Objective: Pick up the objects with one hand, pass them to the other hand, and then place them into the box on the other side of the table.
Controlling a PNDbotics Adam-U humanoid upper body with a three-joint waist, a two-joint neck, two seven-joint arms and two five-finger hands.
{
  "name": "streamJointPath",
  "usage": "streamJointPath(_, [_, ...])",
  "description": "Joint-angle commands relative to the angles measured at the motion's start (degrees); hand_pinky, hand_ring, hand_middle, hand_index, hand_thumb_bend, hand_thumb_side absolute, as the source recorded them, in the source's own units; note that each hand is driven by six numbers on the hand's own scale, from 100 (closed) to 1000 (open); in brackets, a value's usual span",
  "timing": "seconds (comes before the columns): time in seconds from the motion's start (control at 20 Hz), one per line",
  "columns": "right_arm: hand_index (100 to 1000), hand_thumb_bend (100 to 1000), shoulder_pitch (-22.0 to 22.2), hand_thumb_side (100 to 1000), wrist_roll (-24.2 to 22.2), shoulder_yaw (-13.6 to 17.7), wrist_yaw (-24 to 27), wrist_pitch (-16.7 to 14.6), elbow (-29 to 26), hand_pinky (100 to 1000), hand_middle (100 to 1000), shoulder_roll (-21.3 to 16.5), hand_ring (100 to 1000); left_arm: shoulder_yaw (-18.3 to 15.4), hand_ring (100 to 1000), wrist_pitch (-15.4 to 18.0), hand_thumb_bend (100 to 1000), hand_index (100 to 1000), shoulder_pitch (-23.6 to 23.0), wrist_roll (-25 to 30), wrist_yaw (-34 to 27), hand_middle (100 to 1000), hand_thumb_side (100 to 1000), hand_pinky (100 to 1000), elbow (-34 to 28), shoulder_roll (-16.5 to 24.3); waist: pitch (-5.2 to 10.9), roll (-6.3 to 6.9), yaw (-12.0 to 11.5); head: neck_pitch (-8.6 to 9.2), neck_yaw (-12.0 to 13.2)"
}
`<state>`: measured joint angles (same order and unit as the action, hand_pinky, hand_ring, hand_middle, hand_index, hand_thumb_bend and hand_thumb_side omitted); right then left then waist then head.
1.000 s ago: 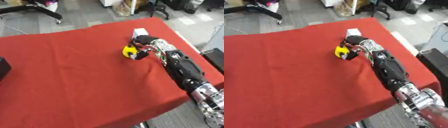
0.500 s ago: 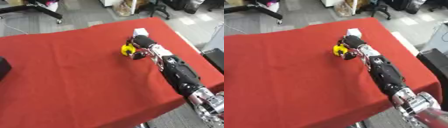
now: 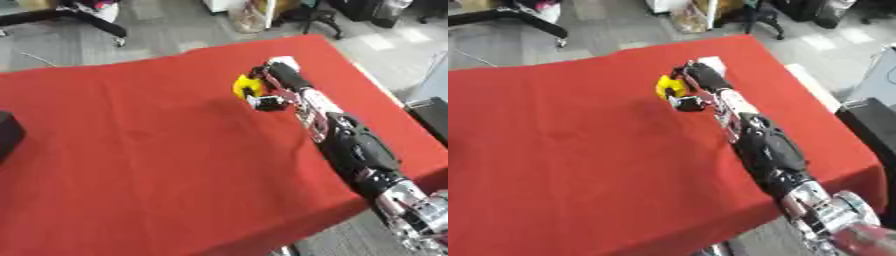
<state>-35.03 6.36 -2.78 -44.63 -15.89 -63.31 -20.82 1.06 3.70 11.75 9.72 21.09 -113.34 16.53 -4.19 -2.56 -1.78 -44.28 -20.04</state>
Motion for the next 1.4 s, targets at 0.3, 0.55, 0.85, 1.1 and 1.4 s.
streamJointPath(0.3, [151,100,0.16,559,-9.83,-4.84,22.33,4.18,-19.07,882,100,5.1,293,4.44,546,1.39,495,836,3.65,-0.41,6.74,631,694,681,2.97,1.01,0.49,0.41,0.67,0.16,4.92])
streamJointPath(0.55, [154,100,0.26,588,-17.04,-8.98,33.89,8.16,-28.46,890,100,10.0,299,8.86,576,6.15,674,852,7.53,-4.8,13.31,663,557,706,6.8,0.63,0.52,0.44,1.11,0.16,7.12])
streamJointPath(0.85, [159,100,1.23,613,-22.21,-12.34,42.67,13.81,-34.88,905,102,15.6,306,13.6,602,12.77,829,858,12.65,-15.97,21.03,681,406,724,10.99,-0.91,0.43,0.18,1.59,0.16,8.02])
streamJointPath(1.1, [162,100,1.82,626,-25.41,-14.81,47.13,17.22,-36.9,913,105,17.14,306,15.8,600,15.24,809,854,14.75,-21.62,25.79,676,372,721,14.14,-2.26,0.33,0.05,1.75,0.16,8.11])
streamJointPath(1.4, [162,100,2.47,629,-28.15,-16.76,48.74,18.87,-37.37,917,104,17.93,304,17.25,587,16.29,747,838,15.91,-24.84,26.12,658,344,710,15.25,-3.64,0.22,0.05,1.88,0.16,8.4])
